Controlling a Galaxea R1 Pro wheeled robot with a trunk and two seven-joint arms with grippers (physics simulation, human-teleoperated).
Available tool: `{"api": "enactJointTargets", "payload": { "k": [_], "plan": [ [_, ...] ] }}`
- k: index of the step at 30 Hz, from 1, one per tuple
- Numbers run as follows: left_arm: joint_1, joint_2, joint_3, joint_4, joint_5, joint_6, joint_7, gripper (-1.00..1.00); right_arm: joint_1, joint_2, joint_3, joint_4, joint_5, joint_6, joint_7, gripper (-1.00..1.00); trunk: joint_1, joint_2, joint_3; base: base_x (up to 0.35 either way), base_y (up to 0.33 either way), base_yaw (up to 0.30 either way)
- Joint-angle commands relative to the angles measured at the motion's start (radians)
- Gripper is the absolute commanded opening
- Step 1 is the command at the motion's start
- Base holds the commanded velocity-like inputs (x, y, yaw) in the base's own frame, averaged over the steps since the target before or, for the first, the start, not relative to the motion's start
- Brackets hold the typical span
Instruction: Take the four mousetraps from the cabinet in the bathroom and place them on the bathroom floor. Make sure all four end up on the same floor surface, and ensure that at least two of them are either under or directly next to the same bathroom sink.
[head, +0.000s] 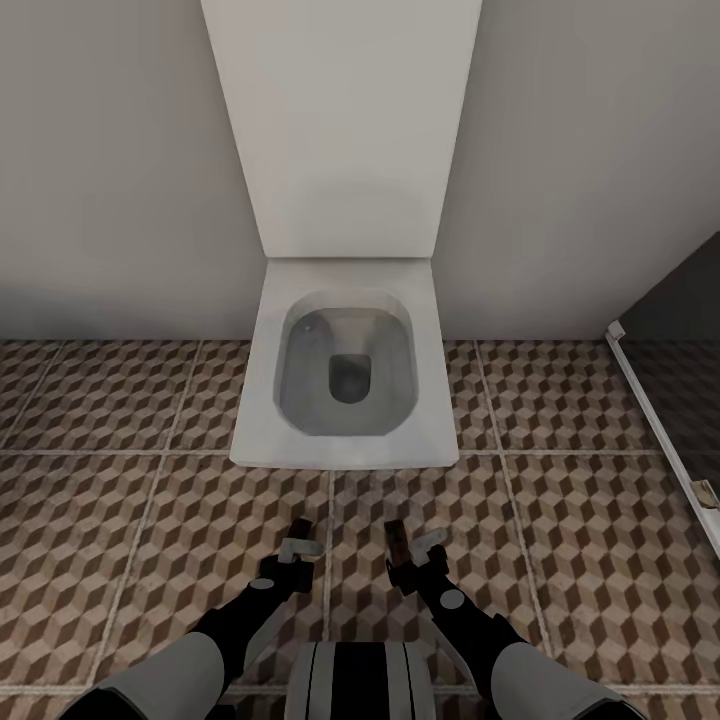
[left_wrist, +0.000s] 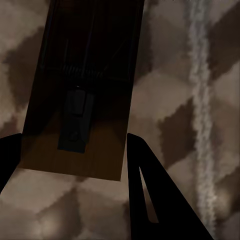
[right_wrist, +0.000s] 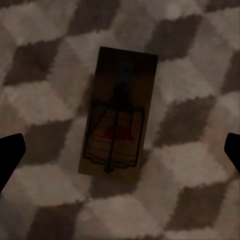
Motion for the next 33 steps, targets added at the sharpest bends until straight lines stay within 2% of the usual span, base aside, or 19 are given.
{"api": "enactJointTargets", "payload": {
  "k": [1,29,30,33],
  "plan": [
    [0.0,0.001,-0.009,-0.001,0.006,0.002,0.01,-1.0,-0.001,0.0,0.002,0.001,0.008,-0.002,-0.006,1.0,0.0,0.0,0.0,0.0,0.0,0.0],
    [0.0,0.001,-0.009,0.0,0.006,0.002,0.009,-1.0,-0.001,0.001,0.002,0.001,0.008,-0.002,-0.006,1.0,0.0,0.0,0.0,0.0,0.0,0.0],
    [0.0,0.001,-0.009,0.0,0.006,0.002,0.009,1.0,-0.001,0.001,0.002,0.001,0.008,-0.003,-0.006,1.0,0.0,0.0,0.0,0.0,0.0,0.0],
    [0.0,0.001,-0.009,0.0,0.006,0.002,0.009,1.0,-0.001,0.001,0.002,0.001,0.009,-0.002,-0.006,1.0,0.0,0.0,0.0,0.0,0.0,0.0]
  ]
}}
